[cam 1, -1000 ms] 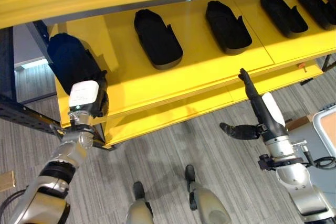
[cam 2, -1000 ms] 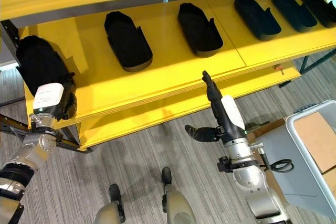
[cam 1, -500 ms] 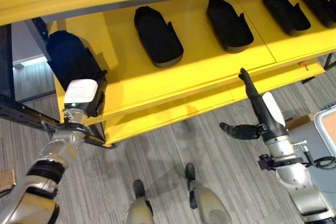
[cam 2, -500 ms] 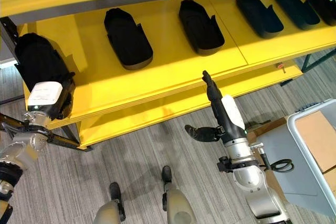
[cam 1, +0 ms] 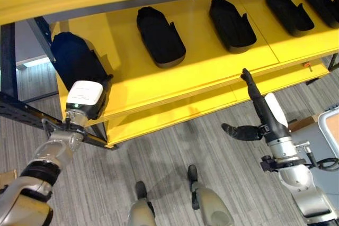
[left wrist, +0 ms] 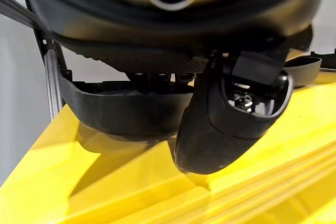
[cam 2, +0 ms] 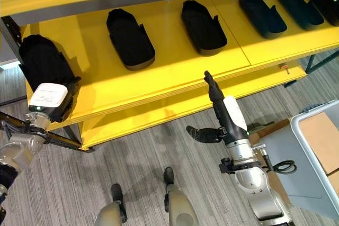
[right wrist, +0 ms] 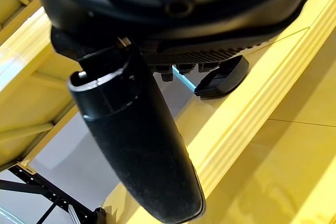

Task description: Move parts from the plastic box to the shelf.

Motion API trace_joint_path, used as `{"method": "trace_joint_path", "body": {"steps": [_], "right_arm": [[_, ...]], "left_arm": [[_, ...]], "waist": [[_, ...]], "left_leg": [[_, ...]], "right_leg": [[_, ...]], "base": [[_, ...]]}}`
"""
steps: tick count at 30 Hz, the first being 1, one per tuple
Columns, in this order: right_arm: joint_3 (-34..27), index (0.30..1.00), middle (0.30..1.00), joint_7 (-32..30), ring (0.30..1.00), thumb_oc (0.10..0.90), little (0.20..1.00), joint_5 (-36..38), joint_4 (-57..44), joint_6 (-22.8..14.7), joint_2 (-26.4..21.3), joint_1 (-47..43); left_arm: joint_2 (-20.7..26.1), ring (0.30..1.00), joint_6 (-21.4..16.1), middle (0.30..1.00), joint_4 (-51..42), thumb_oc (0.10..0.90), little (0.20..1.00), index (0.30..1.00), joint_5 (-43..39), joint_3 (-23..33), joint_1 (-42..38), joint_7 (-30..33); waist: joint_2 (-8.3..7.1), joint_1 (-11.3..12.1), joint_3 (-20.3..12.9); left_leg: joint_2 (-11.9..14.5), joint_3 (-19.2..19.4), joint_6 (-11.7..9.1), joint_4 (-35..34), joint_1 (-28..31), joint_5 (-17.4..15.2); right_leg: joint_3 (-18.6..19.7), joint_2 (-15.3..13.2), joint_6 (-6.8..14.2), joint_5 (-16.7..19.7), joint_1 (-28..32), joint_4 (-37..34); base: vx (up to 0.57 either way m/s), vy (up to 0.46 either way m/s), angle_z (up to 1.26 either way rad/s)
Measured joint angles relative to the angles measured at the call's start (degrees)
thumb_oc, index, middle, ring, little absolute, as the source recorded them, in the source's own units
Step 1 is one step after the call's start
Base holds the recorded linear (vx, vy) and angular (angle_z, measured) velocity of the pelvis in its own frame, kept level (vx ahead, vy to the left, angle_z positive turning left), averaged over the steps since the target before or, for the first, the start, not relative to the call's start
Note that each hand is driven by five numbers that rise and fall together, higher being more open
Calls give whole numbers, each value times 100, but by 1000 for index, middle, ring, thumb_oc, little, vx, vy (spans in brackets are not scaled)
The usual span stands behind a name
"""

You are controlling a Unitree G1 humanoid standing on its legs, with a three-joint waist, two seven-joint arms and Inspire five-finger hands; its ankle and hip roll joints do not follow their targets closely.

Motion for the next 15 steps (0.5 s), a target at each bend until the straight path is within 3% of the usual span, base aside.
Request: {"method": "trace_joint_path", "body": {"steps": [8, 15], "right_arm": [[-1, 1000, 1000, 0, 1000, 900, 1000, 0, 0, -66, -5, 2], [-2, 1000, 1000, 0, 1000, 900, 1000, 4, 0, -72, -7, 3]], "left_arm": [[238, 1000, -112, 1000, -46, 900, 1000, 1000, 243, -540, -296, -26], [239, 1000, -123, 1000, -48, 900, 1000, 1000, 362, -590, -350, -31]], "waist": [[5, 4, 3], [8, 7, 4]], "left_leg": [[-3, -33, 0, 9, -21, 0], [-9, -55, 0, 16, -26, 0]], "right_leg": [[-39, -7, -19, 3, -3, 16], [-50, -7, -26, 0, -4, 38]], "base": [[-1, 0, 1], [0, 0, 0]]}}
